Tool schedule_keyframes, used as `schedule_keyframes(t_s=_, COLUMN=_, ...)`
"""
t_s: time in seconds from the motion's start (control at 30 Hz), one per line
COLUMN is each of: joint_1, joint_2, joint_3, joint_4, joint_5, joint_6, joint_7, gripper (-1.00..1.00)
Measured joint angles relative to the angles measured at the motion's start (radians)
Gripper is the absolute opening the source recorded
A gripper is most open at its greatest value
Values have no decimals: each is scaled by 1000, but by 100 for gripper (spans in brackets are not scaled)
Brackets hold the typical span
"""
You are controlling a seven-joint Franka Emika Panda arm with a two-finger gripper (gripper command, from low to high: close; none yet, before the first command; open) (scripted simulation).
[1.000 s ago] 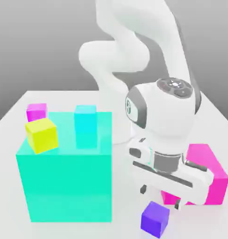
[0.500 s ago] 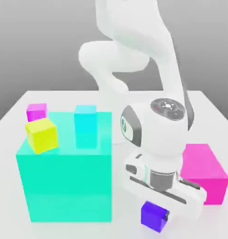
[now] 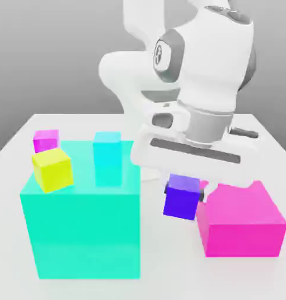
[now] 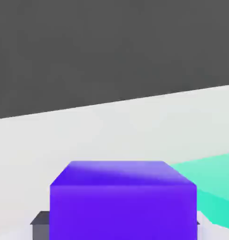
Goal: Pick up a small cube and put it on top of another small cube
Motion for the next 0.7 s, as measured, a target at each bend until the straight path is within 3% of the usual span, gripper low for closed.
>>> schedule_keyframes(t_s=0.17, joint_1=15, joint_2=-182, joint_3=-66, joint_4=-15, joint_5=35, joint_6=-151, joint_7=-175, gripper=-100)
schedule_keyframes(t_s=0.43, joint_1=-102, joint_2=-460, joint_3=-251, joint_4=-81, joint_5=156, joint_6=-422, joint_7=-194, gripper=-100)
schedule_keyframes(t_s=0.6, joint_1=-134, joint_2=-438, joint_3=-273, joint_4=-207, joint_5=175, joint_6=-287, joint_7=-169, gripper=-100)
schedule_keyframes(t_s=0.63, joint_1=-135, joint_2=-433, joint_3=-272, joint_4=-223, joint_5=176, joint_6=-266, joint_7=-169, gripper=100)
schedule_keyframes(t_s=0.7, joint_1=-135, joint_2=-433, joint_3=-272, joint_4=-223, joint_5=176, joint_6=-266, joint_7=-169, gripper=100)
